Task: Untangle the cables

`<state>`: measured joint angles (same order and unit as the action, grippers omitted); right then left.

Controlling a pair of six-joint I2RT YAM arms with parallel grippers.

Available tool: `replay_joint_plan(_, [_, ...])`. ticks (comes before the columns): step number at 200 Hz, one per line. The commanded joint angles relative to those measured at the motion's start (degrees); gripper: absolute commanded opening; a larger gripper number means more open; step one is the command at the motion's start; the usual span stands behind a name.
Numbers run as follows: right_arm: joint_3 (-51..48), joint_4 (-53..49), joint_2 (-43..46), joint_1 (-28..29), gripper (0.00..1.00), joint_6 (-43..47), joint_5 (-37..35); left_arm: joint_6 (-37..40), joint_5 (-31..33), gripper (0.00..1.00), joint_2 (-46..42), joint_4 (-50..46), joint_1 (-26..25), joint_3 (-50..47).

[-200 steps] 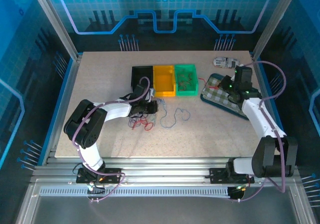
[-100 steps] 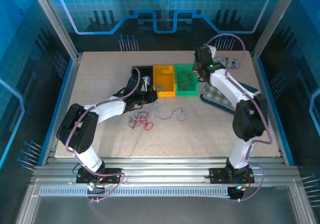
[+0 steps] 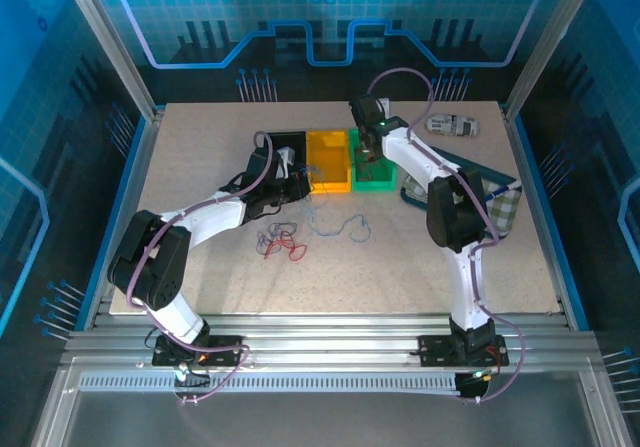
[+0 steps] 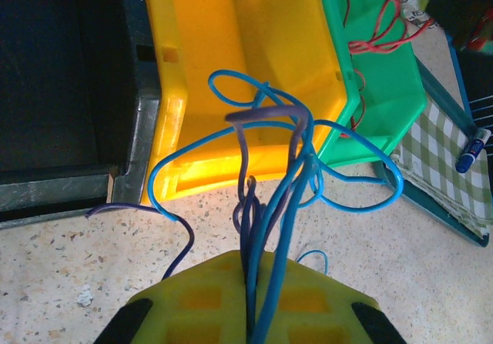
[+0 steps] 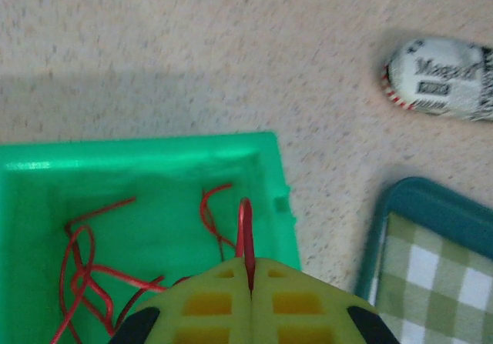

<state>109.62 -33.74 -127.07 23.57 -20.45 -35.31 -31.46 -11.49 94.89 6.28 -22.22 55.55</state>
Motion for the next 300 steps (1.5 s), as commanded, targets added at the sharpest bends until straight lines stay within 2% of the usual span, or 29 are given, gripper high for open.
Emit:
replay_joint_plan(1, [1.87, -3.80, -1.81, 0.07, 0.00, 1.82, 5.75, 0.13, -1.42, 0.00, -0.46, -1.49, 0.33, 0.43])
replay_joint_plan(88, [0.67, -4.59, -4.36, -0.59, 0.03, 1.59, 10.08, -0.79, -1.81, 0.00, 0.72, -0.92, 0.34, 0.89])
replay_joint_plan(137, [-3.07, 1.07, 3.14, -1.16, 0.26, 2.08, 10.08, -0.87, -1.90, 0.00, 0.60, -0.51, 0.25, 0.54])
replay_joint_plan(198, [-9.87, 6.91, 11.19, -1.47, 0.43, 1.46, 11.65, -1.06, -2.31, 0.00, 1.25, 0.55, 0.07, 0.52])
replay_joint_plan(234, [-14.61, 9.81, 14.62, -2.00, 0.45, 0.64, 14.81, -0.76, -2.15, 0.00, 1.26, 0.49, -0.27, 0.53])
replay_joint_plan(247, [-17.71, 12.34, 17.22, -1.70, 0.44, 1.39, 18.39, -1.13, -1.92, 0.00, 1.25, 0.23, -0.28, 0.49])
replay_joint_plan(276, [-29.09, 17.85, 24.57, 0.92, 0.44, 2.91, 21.71, -1.68, -1.23, 0.55, 0.89, -0.47, -0.26, -0.19])
replay_joint_plan(287, [-32.97, 19.00, 27.09, 1.95, 0.44, 2.59, 21.74, -1.61, 0.44, 0.65, -0.06, -0.69, -0.28, -0.93])
replay_joint_plan(300, [-37.14, 20.63, 29.86, 3.47, 0.44, 2.00, 22.73, -1.25, 3.43, 0.70, -1.78, -1.92, -0.17, -1.91])
